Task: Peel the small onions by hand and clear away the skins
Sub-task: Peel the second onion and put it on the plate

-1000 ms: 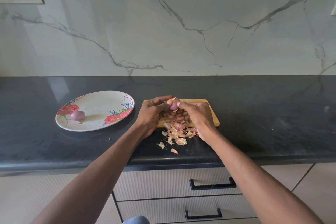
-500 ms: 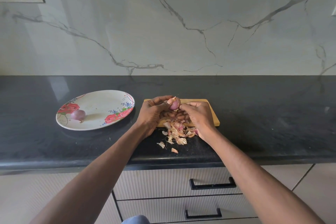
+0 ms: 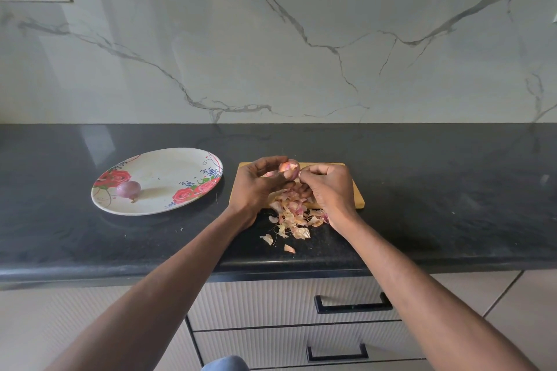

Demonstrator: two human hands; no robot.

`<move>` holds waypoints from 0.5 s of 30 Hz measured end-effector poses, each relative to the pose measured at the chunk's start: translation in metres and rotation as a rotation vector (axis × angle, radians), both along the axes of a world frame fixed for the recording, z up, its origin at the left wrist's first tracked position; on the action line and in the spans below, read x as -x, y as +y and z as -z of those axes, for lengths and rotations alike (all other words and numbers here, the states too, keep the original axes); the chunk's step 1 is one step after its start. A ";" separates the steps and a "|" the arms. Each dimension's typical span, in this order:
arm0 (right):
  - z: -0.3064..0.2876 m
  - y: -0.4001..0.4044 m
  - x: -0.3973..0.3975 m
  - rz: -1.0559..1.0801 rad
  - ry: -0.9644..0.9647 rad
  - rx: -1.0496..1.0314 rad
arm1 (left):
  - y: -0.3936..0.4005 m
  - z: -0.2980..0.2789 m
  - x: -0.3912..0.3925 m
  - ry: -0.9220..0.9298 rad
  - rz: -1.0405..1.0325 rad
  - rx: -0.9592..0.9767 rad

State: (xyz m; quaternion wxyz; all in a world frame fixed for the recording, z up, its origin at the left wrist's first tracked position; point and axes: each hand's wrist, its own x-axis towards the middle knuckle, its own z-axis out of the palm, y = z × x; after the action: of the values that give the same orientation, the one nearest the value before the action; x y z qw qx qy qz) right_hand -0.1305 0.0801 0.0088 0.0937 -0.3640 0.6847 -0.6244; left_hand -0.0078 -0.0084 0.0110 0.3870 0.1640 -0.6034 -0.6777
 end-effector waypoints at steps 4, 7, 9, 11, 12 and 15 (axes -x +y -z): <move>0.002 -0.003 0.001 0.004 0.069 -0.018 | 0.000 0.002 0.001 -0.008 -0.009 0.073; 0.004 -0.006 0.001 0.008 0.095 -0.033 | 0.000 0.004 0.001 -0.034 -0.024 0.118; 0.004 -0.006 0.000 0.012 0.114 -0.027 | -0.001 0.004 0.001 -0.049 -0.032 0.132; 0.002 -0.005 -0.001 0.011 0.121 -0.009 | 0.000 0.002 0.001 -0.053 -0.038 0.108; 0.001 -0.004 -0.002 0.004 0.117 -0.001 | 0.001 0.001 0.000 -0.048 -0.043 0.083; 0.000 -0.002 -0.002 -0.023 0.078 0.021 | 0.002 -0.001 0.001 -0.055 -0.060 0.040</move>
State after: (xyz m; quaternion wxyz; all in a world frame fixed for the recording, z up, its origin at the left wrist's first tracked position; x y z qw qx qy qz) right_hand -0.1286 0.0776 0.0089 0.0702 -0.3969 0.6770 -0.6158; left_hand -0.0085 -0.0068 0.0118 0.3938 0.1930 -0.6218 -0.6489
